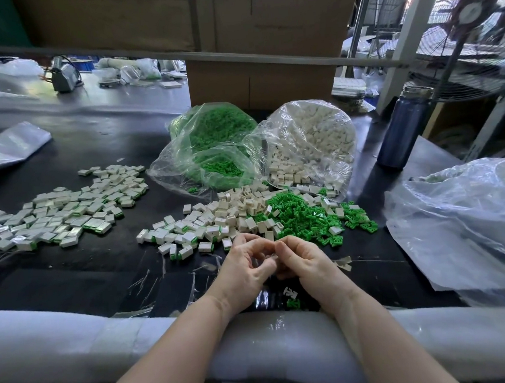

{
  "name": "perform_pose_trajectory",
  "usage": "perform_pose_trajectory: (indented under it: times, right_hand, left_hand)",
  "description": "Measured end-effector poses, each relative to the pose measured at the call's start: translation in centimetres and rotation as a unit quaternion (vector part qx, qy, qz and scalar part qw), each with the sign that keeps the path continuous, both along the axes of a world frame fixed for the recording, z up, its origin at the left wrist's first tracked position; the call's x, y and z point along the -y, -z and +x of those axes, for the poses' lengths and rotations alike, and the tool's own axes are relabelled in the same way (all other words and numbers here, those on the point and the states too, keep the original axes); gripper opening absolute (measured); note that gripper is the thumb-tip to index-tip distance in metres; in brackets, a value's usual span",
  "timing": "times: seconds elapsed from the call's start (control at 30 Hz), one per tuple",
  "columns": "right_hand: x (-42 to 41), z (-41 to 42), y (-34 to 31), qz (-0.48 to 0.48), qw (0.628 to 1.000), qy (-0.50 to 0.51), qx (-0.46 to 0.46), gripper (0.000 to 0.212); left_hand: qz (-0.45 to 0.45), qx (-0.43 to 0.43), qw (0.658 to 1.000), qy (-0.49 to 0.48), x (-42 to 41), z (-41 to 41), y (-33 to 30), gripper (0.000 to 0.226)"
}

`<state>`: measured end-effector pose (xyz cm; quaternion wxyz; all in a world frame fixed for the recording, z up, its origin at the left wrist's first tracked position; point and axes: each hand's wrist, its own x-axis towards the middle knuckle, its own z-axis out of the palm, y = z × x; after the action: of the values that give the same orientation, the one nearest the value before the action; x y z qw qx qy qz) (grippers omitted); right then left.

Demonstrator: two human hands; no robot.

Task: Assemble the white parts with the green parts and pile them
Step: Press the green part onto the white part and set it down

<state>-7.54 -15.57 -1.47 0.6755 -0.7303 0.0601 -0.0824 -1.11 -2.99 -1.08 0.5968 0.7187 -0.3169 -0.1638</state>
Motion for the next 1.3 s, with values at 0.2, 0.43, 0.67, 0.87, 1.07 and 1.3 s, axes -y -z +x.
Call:
perform_pose_trajectory:
  times: [0.2, 0.43, 0.67, 0.87, 1.07, 1.3]
  right_hand:
    - [0.07, -0.18, -0.23, 0.023, 1.0, -0.011, 0.002, 0.02]
    - [0.26, -0.28, -0.07, 0.036, 0.999, -0.003, 0.003, 0.019]
    - [0.28, -0.4, -0.12, 0.077, 0.997, -0.006, 0.014, 0.015]
    - [0.29, -0.5, -0.15, 0.091, 0.996, -0.003, 0.01, 0.016]
    - [0.14, -0.49, -0.34, 0.09, 0.996, 0.004, 0.01, 0.017]
    - [0.1, -0.58, -0.47, 0.09, 0.996, 0.006, 0.005, 0.02]
  left_hand:
    - [-0.002, -0.006, 1.0, 0.014, 0.04, -0.08, 0.1, 0.016]
    - [0.031, 0.04, 0.998, 0.029, 0.0, -0.24, 0.0, 0.021]
    - [0.044, 0.069, 0.996, 0.026, 0.08, -0.51, -0.15, 0.021]
    - [0.057, 0.085, 0.994, 0.026, 0.17, -0.48, 0.03, 0.019]
    - [0.058, 0.092, 0.994, 0.028, 0.32, -0.36, 0.26, 0.024]
    - [0.057, 0.093, 0.993, 0.033, 0.33, -0.31, 0.32, 0.029]
